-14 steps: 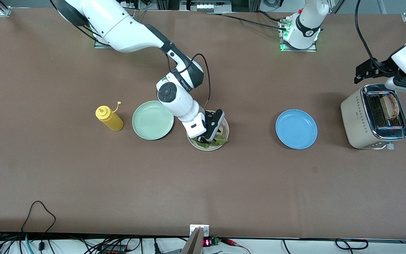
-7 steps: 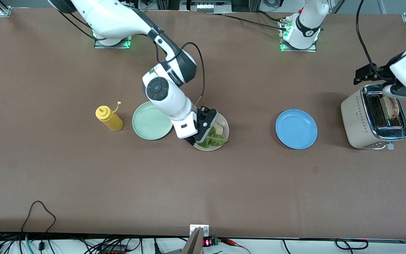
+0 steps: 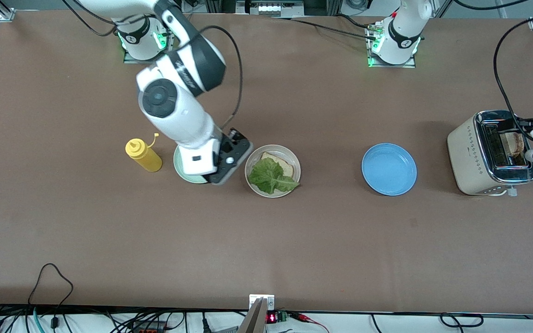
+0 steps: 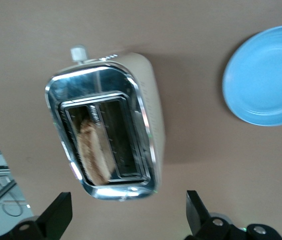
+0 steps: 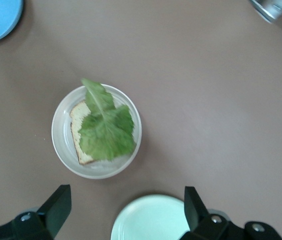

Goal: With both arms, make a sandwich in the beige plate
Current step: 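Withdraw the right gripper while the left gripper reaches the toaster, then grasp the second toast slice in the toaster with the left gripper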

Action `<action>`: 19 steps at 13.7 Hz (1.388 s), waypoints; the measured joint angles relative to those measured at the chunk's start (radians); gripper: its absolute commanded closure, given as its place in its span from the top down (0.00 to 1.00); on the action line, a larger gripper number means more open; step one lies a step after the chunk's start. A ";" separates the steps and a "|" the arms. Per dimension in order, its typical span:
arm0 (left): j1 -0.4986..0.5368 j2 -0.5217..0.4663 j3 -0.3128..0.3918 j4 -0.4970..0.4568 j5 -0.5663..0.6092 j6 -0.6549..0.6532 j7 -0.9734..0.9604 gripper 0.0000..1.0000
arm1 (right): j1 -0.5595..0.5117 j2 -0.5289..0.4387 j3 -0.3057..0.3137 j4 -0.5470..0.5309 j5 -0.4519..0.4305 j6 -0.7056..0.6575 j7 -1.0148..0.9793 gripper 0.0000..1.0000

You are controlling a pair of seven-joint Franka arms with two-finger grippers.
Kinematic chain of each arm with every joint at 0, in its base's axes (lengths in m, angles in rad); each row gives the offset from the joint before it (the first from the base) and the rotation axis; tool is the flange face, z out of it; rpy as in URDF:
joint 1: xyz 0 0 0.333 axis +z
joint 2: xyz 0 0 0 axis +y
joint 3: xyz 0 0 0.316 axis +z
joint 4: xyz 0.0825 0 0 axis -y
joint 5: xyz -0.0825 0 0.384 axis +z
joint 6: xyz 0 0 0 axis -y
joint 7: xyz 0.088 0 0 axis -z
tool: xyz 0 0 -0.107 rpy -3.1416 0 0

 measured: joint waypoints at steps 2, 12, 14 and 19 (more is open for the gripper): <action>0.032 0.008 0.000 -0.048 0.027 0.081 0.015 1.00 | -0.045 -0.038 -0.005 -0.001 -0.002 -0.052 0.047 1.00; 0.166 -0.102 0.002 -0.429 0.037 0.441 0.049 0.45 | -0.267 -0.164 -0.054 -0.003 -0.056 -0.284 0.245 1.00; 0.173 -0.103 0.001 -0.439 0.037 0.447 0.050 0.29 | -0.309 -0.189 -0.060 -0.003 -0.071 -0.301 0.280 1.00; 0.178 -0.101 0.001 -0.441 0.046 0.477 0.049 0.03 | -0.385 -0.282 -0.064 -0.065 -0.120 -0.311 0.314 1.00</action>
